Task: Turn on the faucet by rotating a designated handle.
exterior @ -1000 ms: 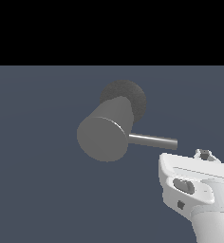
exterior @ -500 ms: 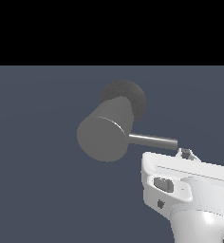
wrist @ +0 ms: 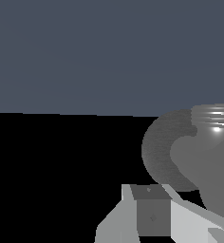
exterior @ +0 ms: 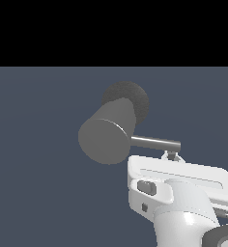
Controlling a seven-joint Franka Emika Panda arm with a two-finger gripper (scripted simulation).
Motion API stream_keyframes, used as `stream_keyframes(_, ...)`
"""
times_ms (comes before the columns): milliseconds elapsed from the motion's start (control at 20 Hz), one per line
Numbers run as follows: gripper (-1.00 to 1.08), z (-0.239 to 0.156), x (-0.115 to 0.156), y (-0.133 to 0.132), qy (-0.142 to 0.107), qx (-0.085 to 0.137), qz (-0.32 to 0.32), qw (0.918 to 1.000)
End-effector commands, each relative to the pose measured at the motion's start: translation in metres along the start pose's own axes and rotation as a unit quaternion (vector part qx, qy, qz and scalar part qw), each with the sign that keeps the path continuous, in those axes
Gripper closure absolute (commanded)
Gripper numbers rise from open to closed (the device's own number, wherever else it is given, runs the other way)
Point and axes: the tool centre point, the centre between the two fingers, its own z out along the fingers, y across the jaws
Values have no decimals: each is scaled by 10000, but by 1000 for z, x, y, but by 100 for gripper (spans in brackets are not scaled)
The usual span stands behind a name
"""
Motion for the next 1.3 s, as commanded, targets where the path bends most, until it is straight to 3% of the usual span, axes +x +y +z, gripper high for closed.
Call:
stream_keyframes(0,108,-3,5,5,86,-42,11,10000)
stream_keyframes(500,108,-6,11,7,196,-7,98,9998)
stream_keyframes(1250,108,-5,-35,2,211,-6,108,9997)
